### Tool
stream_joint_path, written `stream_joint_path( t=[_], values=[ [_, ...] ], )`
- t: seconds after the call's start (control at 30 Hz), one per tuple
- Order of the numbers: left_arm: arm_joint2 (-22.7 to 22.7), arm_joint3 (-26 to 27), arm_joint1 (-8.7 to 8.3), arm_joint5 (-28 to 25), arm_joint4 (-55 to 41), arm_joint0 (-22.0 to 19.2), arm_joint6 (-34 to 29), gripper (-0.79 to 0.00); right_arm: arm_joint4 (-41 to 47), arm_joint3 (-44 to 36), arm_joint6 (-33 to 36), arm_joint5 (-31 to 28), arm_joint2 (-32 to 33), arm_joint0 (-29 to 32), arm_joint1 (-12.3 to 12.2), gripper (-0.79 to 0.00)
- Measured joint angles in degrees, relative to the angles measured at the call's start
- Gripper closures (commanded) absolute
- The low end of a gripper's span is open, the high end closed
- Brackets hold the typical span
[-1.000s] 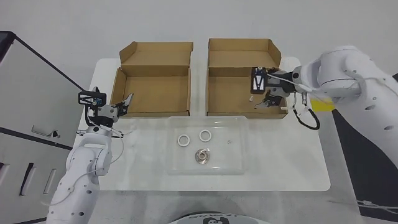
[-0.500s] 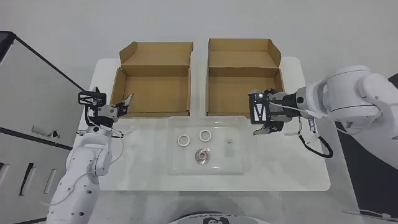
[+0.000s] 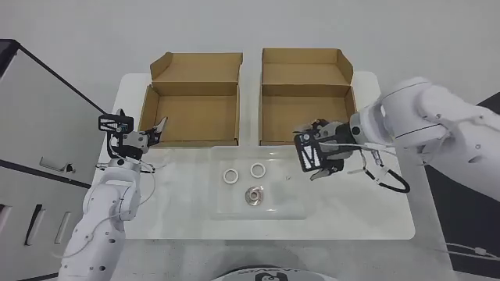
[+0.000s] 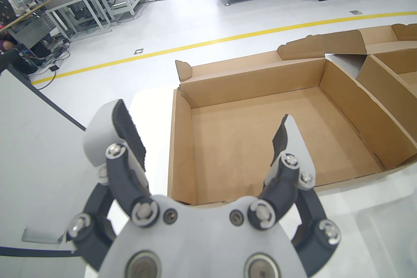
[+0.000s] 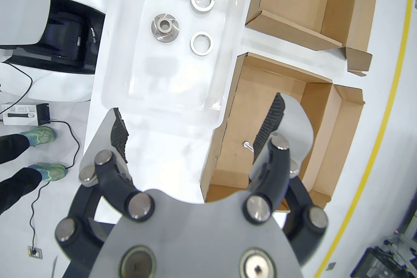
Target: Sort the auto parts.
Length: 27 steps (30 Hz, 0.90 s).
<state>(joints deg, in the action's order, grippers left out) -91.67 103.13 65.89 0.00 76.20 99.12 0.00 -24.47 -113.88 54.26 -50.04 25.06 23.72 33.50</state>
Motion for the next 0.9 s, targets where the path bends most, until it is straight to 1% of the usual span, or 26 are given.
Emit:
stream_joint_path(
  t=[0.2, 0.3, 0.33, 0.63, 0.77, 0.9],
  values=[
    [0.0, 0.0, 0.0, 0.0, 0.0, 0.0, 0.0, -0.785, 2.8, 2.3, 0.6, 0.6, -10.6, -9.9, 2.8, -0.785],
    [0.0, 0.0, 0.0, 0.0, 0.0, 0.0, 0.0, -0.785, 4.3, 3.7, 0.8, 0.8, -15.2, -13.9, 4.6, -0.785],
    [0.0, 0.0, 0.0, 0.0, 0.0, 0.0, 0.0, -0.785, 4.6, 4.0, 1.0, 1.0, -15.7, -14.3, 5.2, -0.785],
    [0.0, 0.0, 0.0, 0.0, 0.0, 0.0, 0.0, -0.785, 5.4, 5.8, 5.6, 5.6, -15.3, -10.6, 11.1, -0.785],
    [0.0, 0.0, 0.0, 0.0, 0.0, 0.0, 0.0, -0.785, 6.9, 5.9, 9.7, 9.7, -15.3, -8.5, 13.4, -0.785],
    [0.0, 0.0, 0.0, 0.0, 0.0, 0.0, 0.0, -0.785, 9.4, 5.8, 15.1, 15.1, -15.3, -6.9, 15.8, -0.785]
  ],
)
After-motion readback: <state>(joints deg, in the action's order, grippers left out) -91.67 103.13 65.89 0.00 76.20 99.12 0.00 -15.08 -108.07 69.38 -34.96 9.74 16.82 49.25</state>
